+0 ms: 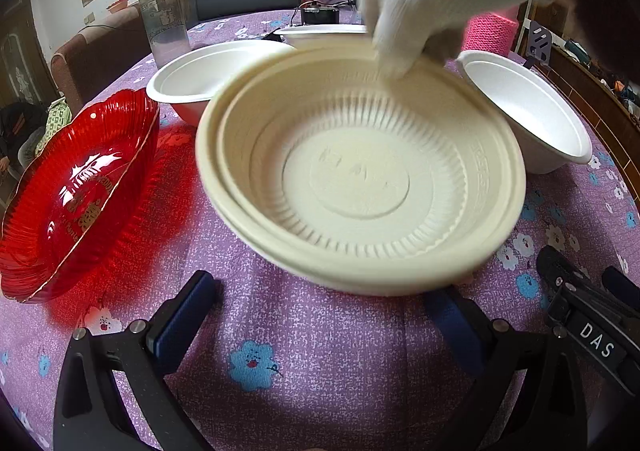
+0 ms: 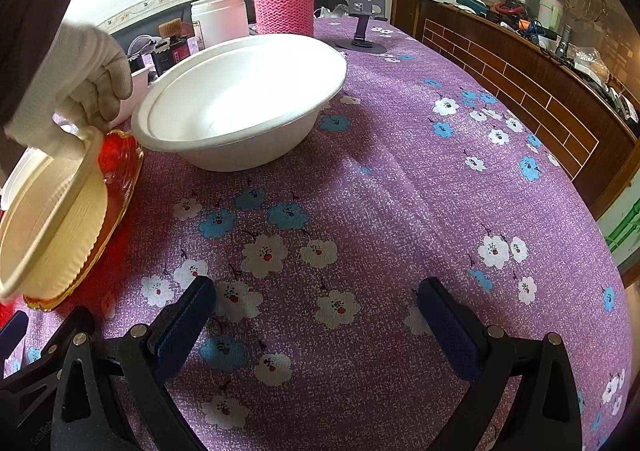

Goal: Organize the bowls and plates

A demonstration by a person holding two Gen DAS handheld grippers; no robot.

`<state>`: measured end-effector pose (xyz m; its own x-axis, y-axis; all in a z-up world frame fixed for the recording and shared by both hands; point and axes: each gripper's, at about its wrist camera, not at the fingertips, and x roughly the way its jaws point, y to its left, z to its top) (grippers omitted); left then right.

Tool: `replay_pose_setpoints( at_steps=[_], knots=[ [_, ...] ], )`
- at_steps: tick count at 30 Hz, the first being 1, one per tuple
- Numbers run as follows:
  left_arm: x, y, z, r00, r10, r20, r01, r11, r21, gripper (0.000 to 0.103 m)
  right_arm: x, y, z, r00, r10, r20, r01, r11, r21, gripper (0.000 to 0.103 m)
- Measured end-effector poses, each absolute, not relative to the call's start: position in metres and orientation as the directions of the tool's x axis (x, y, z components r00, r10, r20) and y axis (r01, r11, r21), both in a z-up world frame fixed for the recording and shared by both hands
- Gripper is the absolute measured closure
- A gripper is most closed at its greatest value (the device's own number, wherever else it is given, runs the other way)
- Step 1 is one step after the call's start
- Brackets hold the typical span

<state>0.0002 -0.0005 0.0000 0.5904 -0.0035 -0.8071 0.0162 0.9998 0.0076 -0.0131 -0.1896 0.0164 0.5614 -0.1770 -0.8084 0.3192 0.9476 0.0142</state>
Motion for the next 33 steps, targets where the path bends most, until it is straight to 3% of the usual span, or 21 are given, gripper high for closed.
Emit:
replay_pose_setpoints(
  at_steps=[33],
  knots=[
    [-0.0047,0.0005,0.0002,0.586,0.016,-0.81,-0.015,1.0,0.009,0.0,-0.0122,-0.1872,0.0164,0.562,-0.177,-0.808,0.309,0.951,0.007,0.001]
  ],
)
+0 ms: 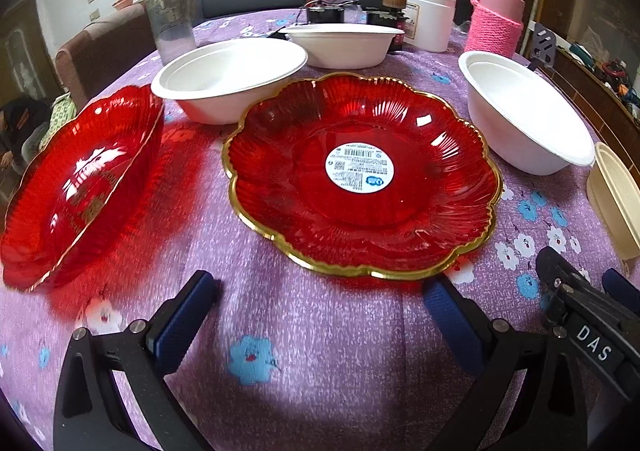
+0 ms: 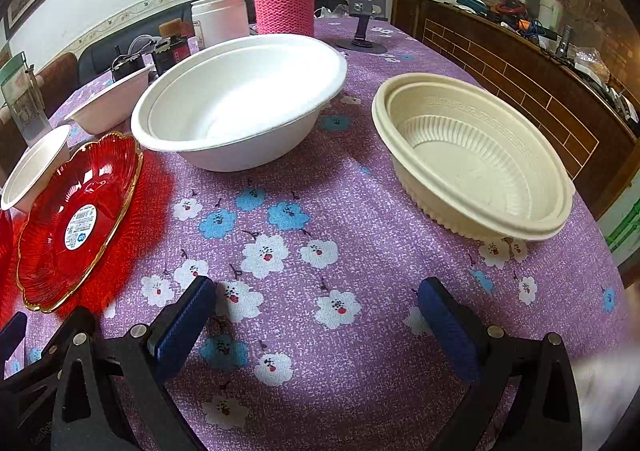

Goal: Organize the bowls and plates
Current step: 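Move both grippers toward the large red 'THE WEDDING' bowl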

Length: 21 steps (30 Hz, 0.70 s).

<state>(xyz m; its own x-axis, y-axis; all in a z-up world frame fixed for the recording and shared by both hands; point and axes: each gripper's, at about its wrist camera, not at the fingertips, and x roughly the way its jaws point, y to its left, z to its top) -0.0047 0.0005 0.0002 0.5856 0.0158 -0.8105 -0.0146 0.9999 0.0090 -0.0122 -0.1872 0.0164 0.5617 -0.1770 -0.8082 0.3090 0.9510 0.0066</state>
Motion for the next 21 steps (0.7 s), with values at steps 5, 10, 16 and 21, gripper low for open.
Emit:
replay_pose_setpoints(
  at_steps=[5,10,16,21],
  knots=[
    [-0.021,-0.003,0.001,0.564,-0.026,-0.825,0.059,0.998,0.009,0.0,-0.015,-0.191,0.018,0.561,-0.176,-0.809,0.311,0.95,0.009,0.001],
    [-0.035,-0.001,0.002,0.541,-0.034,-0.841,0.079,0.997,0.011,0.0,-0.011,-0.191,0.017,0.561,-0.176,-0.809,0.313,0.95,0.01,0.001],
    [-0.043,-0.001,0.001,0.53,-0.035,-0.847,0.087,0.996,0.013,0.0,-0.014,-0.189,0.017,0.543,-0.144,-0.827,0.283,0.959,0.019,0.001],
    [-0.052,-0.001,0.002,0.481,-0.071,-0.874,0.167,0.986,0.013,0.0,-0.034,-0.183,0.018,0.52,-0.114,-0.847,0.236,0.972,0.014,0.001]
  ],
)
